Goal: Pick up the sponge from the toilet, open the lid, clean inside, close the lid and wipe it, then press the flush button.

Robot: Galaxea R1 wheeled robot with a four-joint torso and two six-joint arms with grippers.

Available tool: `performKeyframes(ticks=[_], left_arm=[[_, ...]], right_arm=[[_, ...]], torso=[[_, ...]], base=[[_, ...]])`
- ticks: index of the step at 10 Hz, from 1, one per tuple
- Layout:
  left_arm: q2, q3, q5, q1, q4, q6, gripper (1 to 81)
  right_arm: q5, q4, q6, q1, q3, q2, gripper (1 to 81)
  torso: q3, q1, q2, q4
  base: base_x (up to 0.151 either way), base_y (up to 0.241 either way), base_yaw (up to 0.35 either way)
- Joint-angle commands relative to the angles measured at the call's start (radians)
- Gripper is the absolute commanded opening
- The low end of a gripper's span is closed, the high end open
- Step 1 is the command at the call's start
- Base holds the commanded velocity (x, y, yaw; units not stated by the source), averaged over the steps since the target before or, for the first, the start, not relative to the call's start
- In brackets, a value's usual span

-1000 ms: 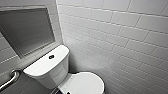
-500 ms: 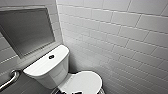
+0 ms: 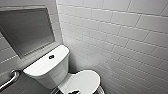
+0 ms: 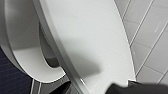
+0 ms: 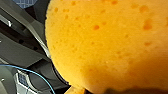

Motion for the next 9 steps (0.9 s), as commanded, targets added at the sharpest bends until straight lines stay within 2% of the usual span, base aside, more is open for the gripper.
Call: performKeyframes(ticks=[1, 3, 6, 8, 9], left_arm=[[-0.051, 0.036, -0.056, -0.133, 0.154, -0.08, 81.1], [-0.057, 0.016, -0.058, -0.138, 0.163, -0.124, 81.1], [-0.057, -0.001, -0.056, -0.168, 0.161, -0.146, 81.1], [-0.057, -0.002, -0.055, -0.204, 0.161, -0.166, 81.1], [-0.055, -0.001, -0.052, -0.222, 0.161, -0.175, 81.1]], right_arm=[[-0.067, 0.006, 0.0, -0.027, 0.007, -0.016, 1.0], [-0.067, 0.006, 0.0, -0.027, 0.007, -0.014, 1.0], [-0.067, 0.006, 0.0, -0.027, 0.007, -0.014, 1.0], [-0.067, 0.005, -0.002, -0.027, 0.008, -0.014, 1.0], [-0.068, 0.008, -0.002, -0.023, 0.007, -0.011, 1.0]], torso=[[0.0, 0.0, 0.0, 0.0], [0.0, 0.0, 0.0, 0.0], [0.0, 0.0, 0.0, 0.0], [0.099, 0.0, 0.0, 0.0], [0.012, 0.0, 0.0, 0.0]], base=[[0.0, 0.0, 0.0], [0.0, 0.0, 0.0], [0.0, 0.0, 0.0], [0.0, 0.0, 0.0], [0.0, 0.0, 0.0]])
